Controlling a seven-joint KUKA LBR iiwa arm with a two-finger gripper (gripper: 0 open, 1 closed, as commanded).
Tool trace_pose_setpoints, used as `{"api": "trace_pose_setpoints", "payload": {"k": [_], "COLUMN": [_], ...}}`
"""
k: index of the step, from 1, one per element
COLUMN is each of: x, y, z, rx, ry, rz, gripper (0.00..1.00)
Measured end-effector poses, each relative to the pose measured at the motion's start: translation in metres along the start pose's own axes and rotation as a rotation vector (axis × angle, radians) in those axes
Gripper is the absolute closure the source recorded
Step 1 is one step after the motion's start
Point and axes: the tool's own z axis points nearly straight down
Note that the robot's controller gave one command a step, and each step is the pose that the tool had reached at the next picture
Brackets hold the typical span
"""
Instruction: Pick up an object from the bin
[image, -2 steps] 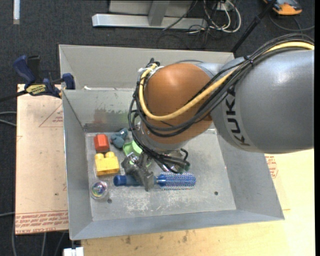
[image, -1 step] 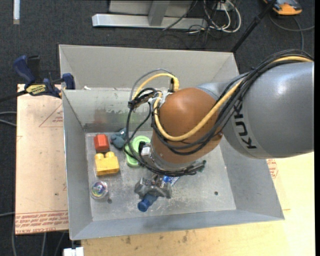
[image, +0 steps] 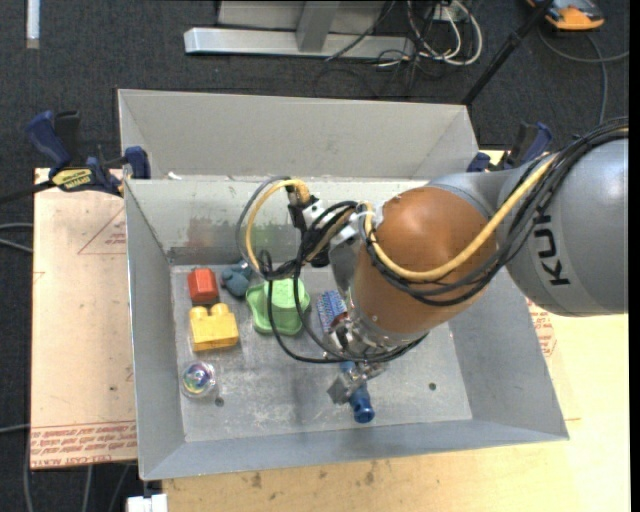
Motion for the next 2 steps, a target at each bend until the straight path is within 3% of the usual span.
{"api": "trace_pose_setpoints", "payload": {"k": [1,2], "x": [0.031,0.039], "y": [0.010,-0.022], "z": [-0.042,-0.127], "rx": [0.003,0.011], "ry": [0.000,0.002], "rz": [-0.193,-0.171], "gripper": [1.00,1.00]}}
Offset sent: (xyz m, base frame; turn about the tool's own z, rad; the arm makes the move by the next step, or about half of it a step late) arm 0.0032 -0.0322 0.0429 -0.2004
